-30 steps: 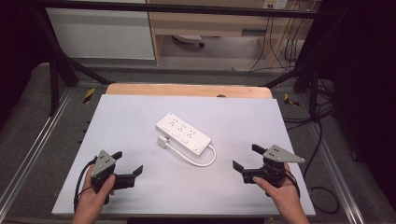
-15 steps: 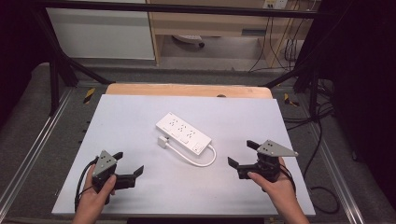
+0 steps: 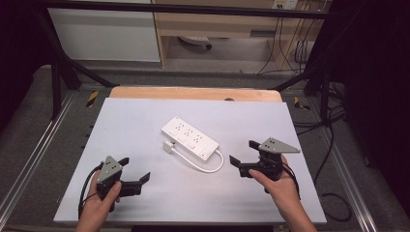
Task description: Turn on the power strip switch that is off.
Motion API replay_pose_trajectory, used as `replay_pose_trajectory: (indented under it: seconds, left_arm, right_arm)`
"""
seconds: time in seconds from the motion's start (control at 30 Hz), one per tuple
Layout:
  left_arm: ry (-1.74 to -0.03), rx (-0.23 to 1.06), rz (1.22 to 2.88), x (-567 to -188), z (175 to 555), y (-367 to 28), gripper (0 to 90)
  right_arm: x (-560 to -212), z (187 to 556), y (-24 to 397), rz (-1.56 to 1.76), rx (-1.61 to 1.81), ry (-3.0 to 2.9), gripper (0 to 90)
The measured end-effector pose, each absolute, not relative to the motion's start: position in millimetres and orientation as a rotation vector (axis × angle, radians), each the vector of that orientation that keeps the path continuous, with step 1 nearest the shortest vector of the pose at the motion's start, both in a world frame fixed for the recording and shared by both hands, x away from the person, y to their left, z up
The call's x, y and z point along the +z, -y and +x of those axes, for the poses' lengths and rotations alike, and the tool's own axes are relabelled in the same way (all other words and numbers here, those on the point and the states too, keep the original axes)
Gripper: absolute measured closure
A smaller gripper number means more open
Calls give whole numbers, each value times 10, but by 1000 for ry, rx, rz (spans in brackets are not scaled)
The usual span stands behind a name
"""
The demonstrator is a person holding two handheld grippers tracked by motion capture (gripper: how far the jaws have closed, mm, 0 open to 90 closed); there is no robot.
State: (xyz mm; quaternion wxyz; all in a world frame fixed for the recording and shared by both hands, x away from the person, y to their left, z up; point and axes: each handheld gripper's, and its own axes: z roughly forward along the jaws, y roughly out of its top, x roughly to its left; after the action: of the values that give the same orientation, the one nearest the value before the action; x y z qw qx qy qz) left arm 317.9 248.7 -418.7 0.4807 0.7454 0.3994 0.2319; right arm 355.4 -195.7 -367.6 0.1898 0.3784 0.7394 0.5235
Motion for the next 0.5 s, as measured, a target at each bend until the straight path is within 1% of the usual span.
replay_pose_trajectory:
  seconds: [0.33,0.4,0.47,0.5]
  left_arm:
    - [-1000,572,1816,-4202,3172,-2497,57]
    - [-999,576,1816,-4200,3171,-2498,58]
    - [-998,576,1820,-4201,3170,-2495,58]
    - [-996,577,1818,-4202,3168,-2491,57]
  right_arm:
    - [-3564,3592,1805,989,1471,-2121,200]
    - [-3549,3603,1770,963,1461,-2133,258]
    - [-3538,3623,1728,954,1454,-2142,294]
    - [-3538,3638,1709,947,1455,-2144,330]
